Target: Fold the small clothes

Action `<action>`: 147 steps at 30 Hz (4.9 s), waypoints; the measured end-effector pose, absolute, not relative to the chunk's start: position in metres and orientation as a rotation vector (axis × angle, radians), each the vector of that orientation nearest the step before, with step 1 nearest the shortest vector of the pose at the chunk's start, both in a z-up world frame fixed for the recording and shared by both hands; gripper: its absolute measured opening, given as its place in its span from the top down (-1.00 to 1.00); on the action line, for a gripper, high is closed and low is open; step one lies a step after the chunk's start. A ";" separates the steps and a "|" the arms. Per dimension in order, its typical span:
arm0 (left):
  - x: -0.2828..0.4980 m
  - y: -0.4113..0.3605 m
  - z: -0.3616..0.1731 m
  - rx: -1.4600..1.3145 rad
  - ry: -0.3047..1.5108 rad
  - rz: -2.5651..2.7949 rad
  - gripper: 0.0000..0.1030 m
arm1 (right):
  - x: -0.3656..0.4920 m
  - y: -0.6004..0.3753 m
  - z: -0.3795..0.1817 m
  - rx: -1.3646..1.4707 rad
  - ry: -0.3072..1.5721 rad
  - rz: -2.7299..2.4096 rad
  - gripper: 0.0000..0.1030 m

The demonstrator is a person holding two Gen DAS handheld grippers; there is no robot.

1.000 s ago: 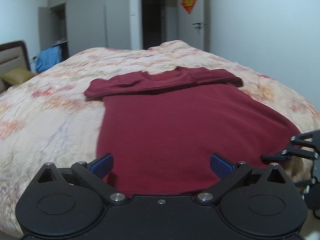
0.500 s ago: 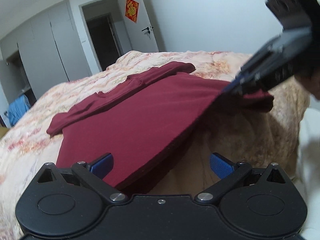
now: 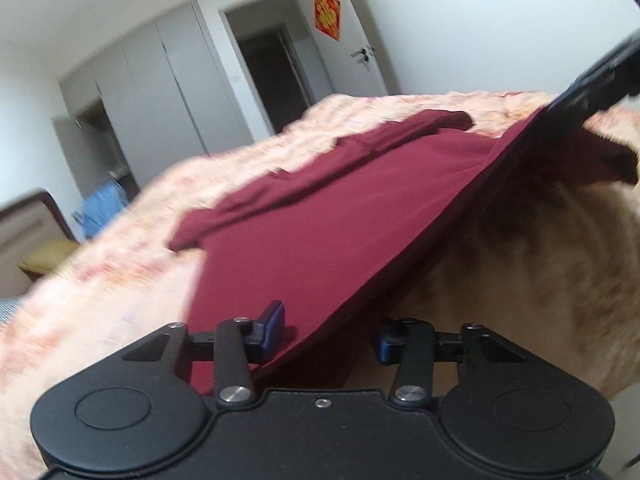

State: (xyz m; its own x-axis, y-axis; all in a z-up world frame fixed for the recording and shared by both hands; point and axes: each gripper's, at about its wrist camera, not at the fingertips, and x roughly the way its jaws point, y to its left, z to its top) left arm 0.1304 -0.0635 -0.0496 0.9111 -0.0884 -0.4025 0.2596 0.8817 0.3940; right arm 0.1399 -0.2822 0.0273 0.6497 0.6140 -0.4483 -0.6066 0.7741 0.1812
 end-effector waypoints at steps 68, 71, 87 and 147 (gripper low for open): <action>-0.014 -0.033 0.056 0.483 0.195 -0.118 0.94 | -0.049 -0.267 0.039 -0.566 0.227 0.307 0.94; -0.025 -0.033 0.063 0.354 0.250 -0.132 0.94 | -0.066 -0.270 0.054 -0.589 0.247 0.321 0.93; 0.143 -0.034 0.134 0.356 0.220 -0.080 0.91 | 0.089 -0.257 0.104 -0.766 0.098 0.257 0.93; 0.446 0.018 0.005 0.110 0.703 -0.114 -0.99 | 0.426 -0.346 0.007 -0.157 0.608 0.424 -1.00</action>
